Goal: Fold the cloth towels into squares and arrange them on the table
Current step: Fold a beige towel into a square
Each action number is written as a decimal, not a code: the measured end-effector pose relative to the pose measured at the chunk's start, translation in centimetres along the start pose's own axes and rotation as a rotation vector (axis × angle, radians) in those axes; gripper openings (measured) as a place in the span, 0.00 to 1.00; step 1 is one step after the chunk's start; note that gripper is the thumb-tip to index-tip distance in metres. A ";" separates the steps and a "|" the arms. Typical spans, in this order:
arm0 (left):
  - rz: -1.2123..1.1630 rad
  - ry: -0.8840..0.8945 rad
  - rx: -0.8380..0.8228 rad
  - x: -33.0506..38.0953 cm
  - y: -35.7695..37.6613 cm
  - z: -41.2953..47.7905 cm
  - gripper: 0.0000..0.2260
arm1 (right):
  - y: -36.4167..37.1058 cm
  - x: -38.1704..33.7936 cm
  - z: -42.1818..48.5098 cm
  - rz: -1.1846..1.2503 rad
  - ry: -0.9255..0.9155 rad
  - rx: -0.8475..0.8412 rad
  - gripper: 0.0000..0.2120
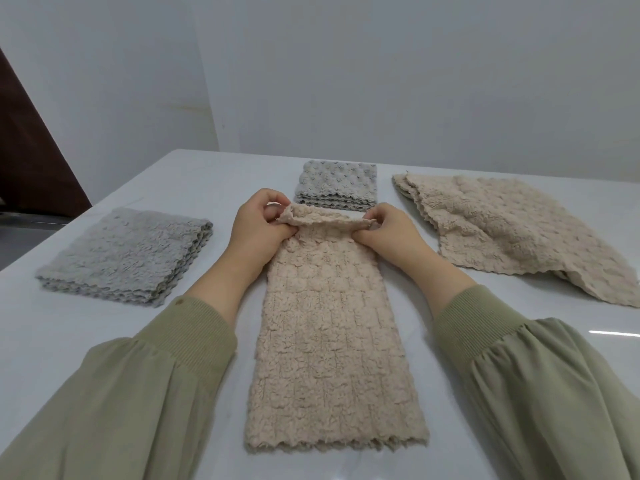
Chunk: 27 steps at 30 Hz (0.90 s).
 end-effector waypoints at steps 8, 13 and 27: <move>0.015 0.042 0.004 0.0 -0.1 0.0 0.22 | -0.5 -0.8 -0.6 0.419 -0.044 0.036 0.15; 0.028 0.055 0.021 0.1 -0.2 0.0 0.21 | -0.5 -0.5 -0.5 0.483 -0.018 0.092 0.08; 0.023 0.114 0.060 0.4 -0.3 -0.1 0.16 | -0.3 0.1 0.0 0.458 0.057 0.021 0.12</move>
Point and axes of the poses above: each hand's wrist, its own z-axis towards the middle knuckle, its own y-axis out of the palm, x = y × z, the point moved 5 cm from there along z, towards the middle knuckle, and after that the axes turned 8 degrees about x, right-handed, at the moved point
